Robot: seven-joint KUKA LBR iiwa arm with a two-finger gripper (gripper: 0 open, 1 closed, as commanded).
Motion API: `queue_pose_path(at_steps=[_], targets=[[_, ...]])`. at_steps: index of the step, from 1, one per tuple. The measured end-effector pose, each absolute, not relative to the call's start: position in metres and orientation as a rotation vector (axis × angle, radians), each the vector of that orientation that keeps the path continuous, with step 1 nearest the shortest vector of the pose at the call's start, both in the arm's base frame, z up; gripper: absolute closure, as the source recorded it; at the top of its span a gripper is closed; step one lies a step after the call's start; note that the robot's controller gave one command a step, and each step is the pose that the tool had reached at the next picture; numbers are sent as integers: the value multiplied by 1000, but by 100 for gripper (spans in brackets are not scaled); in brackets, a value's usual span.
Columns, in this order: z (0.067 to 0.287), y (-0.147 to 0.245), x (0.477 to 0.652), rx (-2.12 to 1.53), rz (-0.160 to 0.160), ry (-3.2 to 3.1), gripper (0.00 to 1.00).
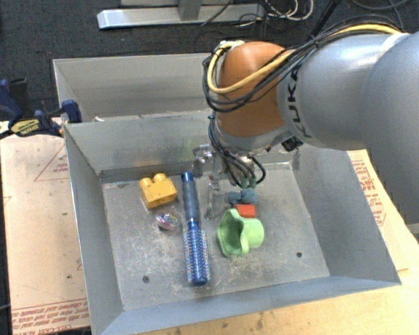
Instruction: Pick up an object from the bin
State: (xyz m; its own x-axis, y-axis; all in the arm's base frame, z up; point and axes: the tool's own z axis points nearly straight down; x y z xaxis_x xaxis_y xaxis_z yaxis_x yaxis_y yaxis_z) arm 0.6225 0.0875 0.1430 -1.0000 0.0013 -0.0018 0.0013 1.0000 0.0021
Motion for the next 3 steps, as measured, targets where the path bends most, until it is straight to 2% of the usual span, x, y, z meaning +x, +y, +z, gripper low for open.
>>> queue_pose_path(at_steps=[1,2,3], targets=[[73,140,582,-792,-1,3036,0],[74,142,583,-786,4,3029,100],[230,143,594,-823,1,3021,100]])
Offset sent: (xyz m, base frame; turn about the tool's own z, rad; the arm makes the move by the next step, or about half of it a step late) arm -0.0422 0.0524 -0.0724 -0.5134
